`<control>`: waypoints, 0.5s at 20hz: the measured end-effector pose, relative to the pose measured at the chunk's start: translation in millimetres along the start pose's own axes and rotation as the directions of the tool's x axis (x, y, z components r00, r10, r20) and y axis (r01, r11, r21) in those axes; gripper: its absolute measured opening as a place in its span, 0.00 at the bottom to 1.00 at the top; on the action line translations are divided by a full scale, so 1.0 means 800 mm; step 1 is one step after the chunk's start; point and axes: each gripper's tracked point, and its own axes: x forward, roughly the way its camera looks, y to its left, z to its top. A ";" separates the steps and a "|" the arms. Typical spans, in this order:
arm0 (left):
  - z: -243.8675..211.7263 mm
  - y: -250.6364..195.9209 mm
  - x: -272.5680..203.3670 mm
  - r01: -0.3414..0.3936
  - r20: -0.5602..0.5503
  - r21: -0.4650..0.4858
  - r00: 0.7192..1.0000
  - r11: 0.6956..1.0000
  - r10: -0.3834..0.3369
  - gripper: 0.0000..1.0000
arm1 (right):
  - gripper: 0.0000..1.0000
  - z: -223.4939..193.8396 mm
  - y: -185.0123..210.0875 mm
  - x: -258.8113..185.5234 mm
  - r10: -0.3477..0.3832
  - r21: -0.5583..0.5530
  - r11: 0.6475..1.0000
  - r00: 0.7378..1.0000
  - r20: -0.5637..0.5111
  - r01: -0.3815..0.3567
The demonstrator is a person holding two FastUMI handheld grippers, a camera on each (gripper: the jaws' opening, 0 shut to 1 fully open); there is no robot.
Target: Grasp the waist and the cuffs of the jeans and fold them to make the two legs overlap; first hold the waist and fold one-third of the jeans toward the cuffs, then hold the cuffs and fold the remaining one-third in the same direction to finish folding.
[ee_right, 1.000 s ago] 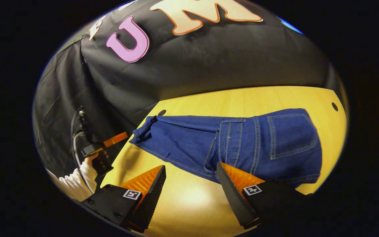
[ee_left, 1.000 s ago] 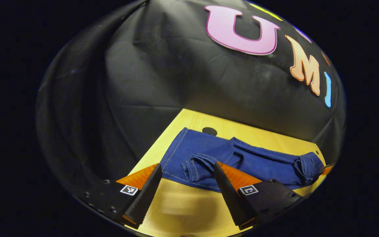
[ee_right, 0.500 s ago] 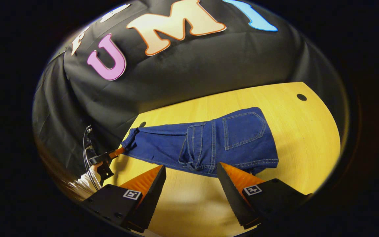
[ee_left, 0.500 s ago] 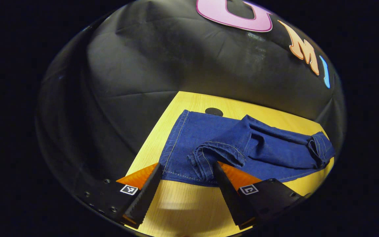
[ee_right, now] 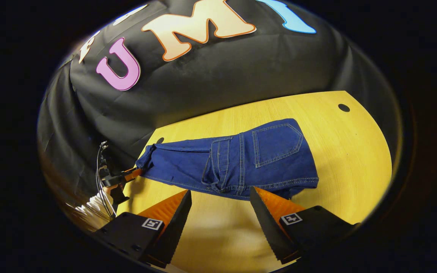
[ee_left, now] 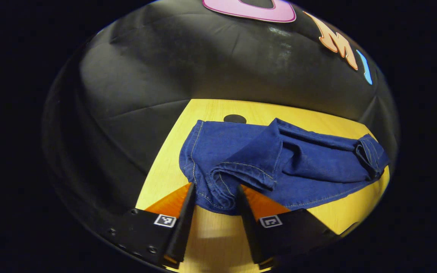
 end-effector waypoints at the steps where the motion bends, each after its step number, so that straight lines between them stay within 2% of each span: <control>1: 0.001 -0.001 0.003 0.008 0.000 0.000 1.000 1.000 -0.008 0.58 | 0.97 0.000 -0.001 -0.001 -0.002 0.002 1.000 1.000 0.002 0.002; 3: 0.000 -0.004 0.004 0.013 -0.002 0.008 1.000 1.000 -0.013 0.39 | 0.97 0.002 -0.006 -0.004 -0.011 0.005 1.000 1.000 0.007 0.011; 4: 0.002 -0.005 0.005 0.017 0.007 -0.009 1.000 1.000 -0.017 0.38 | 0.97 0.003 -0.008 -0.005 -0.015 0.011 1.000 1.000 0.009 0.015; 7: 0.005 -0.007 0.003 0.029 0.044 -0.110 0.999 0.993 -0.025 0.04 | 0.97 0.003 -0.013 -0.007 -0.025 0.032 0.999 1.000 0.007 0.025; 8: 0.006 -0.008 0.003 0.030 0.047 -0.138 0.999 0.990 -0.024 0.00 | 0.97 0.001 -0.014 -0.008 -0.030 0.034 0.999 1.000 0.004 0.030; 10: 0.008 -0.009 -0.001 0.032 0.057 -0.152 0.998 0.988 -0.023 0.00 | 0.97 -0.001 -0.020 -0.011 -0.042 0.028 0.999 0.999 0.000 0.042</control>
